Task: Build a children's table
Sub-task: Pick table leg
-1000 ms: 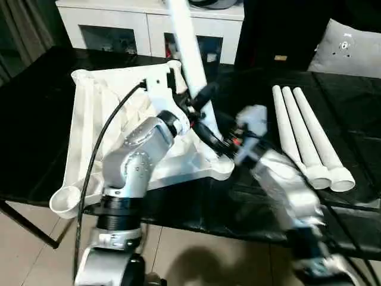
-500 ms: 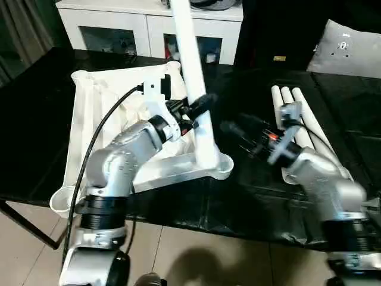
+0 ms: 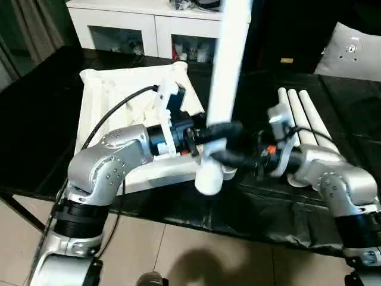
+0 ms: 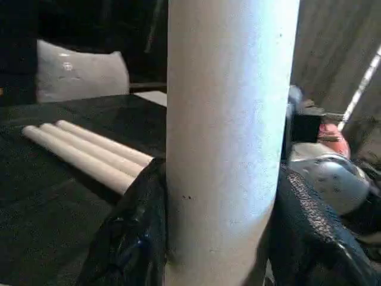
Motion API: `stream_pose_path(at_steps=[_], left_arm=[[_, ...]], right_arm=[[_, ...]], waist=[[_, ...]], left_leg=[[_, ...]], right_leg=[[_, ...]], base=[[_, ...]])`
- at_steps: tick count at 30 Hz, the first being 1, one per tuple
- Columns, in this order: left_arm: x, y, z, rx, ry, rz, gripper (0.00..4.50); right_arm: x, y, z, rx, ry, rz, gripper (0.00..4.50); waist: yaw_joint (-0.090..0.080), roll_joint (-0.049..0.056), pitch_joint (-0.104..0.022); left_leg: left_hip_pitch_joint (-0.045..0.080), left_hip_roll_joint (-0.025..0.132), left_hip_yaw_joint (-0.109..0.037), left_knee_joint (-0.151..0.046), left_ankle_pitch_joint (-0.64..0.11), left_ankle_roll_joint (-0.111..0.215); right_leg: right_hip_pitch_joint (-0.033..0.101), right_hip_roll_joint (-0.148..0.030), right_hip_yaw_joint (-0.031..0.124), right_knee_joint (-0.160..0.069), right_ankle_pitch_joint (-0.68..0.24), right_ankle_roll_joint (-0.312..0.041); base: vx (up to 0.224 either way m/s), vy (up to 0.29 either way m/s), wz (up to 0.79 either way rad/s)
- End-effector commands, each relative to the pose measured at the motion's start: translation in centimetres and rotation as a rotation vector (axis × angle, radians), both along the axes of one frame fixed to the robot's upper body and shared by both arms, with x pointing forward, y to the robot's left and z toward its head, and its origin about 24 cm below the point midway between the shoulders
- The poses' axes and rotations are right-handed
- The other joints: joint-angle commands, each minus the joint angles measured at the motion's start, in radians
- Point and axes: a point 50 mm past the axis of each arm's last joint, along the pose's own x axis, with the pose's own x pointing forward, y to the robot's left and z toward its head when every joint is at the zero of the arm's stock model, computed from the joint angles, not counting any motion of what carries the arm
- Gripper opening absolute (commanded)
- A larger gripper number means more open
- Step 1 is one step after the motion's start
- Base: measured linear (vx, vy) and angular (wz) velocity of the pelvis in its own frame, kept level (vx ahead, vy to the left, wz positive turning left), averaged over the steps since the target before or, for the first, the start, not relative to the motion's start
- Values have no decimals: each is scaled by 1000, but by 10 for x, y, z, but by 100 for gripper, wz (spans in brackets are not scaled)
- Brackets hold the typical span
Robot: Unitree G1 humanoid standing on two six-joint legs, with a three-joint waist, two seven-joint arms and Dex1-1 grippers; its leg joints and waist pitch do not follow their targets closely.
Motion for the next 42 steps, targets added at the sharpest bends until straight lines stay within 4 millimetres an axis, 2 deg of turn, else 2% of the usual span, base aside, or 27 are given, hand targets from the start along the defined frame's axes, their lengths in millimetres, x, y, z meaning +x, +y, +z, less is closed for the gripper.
stream_pose_path(at_steps=[1,2,9,10,11,15,18,26,27,29,30,31,34,35,39,40,42], left_arm=[[-5,-4,8,-18,-51,-44,188],[-6,-5,9,-22,-53,-50,188],[-6,-8,7,-18,-59,-56,188],[-6,-8,7,-18,-59,-57,188],[-6,-9,7,-18,-60,-57,188],[-5,-9,6,-18,-58,-51,188],[-3,-10,3,-5,-50,-35,188],[-3,-9,3,-12,-39,-12,188],[-1,-8,2,-8,-41,8,188],[1,-8,1,-3,-43,34,188],[3,-7,0,-4,-31,61,188],[5,-7,0,-5,-26,78,244],[8,-5,3,-45,-18,124,263],[7,-5,4,-54,-17,124,285],[7,-4,3,-35,-34,145,294],[7,-3,3,-22,-62,178,316],[13,-2,2,18,-136,306,333]], right_arm=[[0,3,4,-7,-14,39,342],[-1,5,3,-6,-7,53,331],[-3,9,-2,4,10,76,274],[-3,10,-2,5,14,79,260],[-4,10,-3,8,17,83,260],[-5,10,-4,11,21,88,228],[-9,11,-5,23,27,95,201],[-10,15,-10,24,37,85,193],[-10,16,-10,26,35,74,192],[-9,17,-11,27,32,59,192],[-6,19,-12,28,22,26,191],[-4,21,-12,26,13,1,191],[0,26,-13,14,-32,-78,187],[1,28,-13,10,-45,-97,187],[7,31,-13,3,-60,-184,187],[9,33,-12,6,-74,-228,187],[16,39,-10,2,-103,-352,187]], waist=[[3,-6,-77],[3,-11,-77],[6,-8,-79],[6,-8,-80],[6,-3,-80],[6,-4,-81],[7,0,-81],[6,-3,-81],[6,-6,-81],[6,-4,-81],[6,-9,-81],[6,-4,-81],[4,-4,-81],[4,-4,-82],[2,-2,-81],[1,1,-80],[2,4,-80]], left_leg=[[10,55,-10,-71,-117,30],[10,55,-9,-71,-118,30],[7,54,-10,-70,-104,29],[8,55,-10,-70,-103,28],[8,55,-10,-69,-100,27],[7,53,-10,-68,-101,25],[8,55,-11,-69,-108,23],[8,55,-11,-69,-110,23],[8,54,-10,-69,-108,24],[8,54,-10,-68,-105,24],[8,55,-9,-68,-103,24],[8,54,-10,-68,-102,20],[7,54,-11,-69,-99,13],[8,55,-11,-70,-102,9],[10,54,-11,-72,-112,3],[8,55,-12,-74,-116,-1],[9,57,-13,-75,-123,-4]], right_leg=[[59,-89,49,-73,-184,-203],[59,-89,49,-75,-187,-201],[59,-88,46,-73,-188,-189],[58,-88,46,-73,-187,-189],[58,-87,46,-71,-178,-190],[61,-87,46,-71,-161,-194],[60,-87,45,-72,-166,-194],[61,-87,45,-71,-163,-198],[61,-86,45,-71,-159,-199],[60,-87,45,-71,-161,-199],[61,-88,45,-71,-160,-199],[58,-88,45,-71,-162,-199],[59,-87,44,-70,-158,-193],[59,-88,45,-69,-155,-191],[58,-87,45,-71,-167,-180],[57,-87,46,-72,-170,-174],[55,-88,46,-73,-170,-170]], base=[[0,0,0],[0,0,0],[0,0,0],[0,0,0],[0,0,0],[0,0,0],[0,0,0],[0,0,0],[0,0,0],[0,0,0],[0,0,0],[0,0,0],[0,0,0],[0,0,0],[0,0,0],[0,0,0],[0,0,0]])
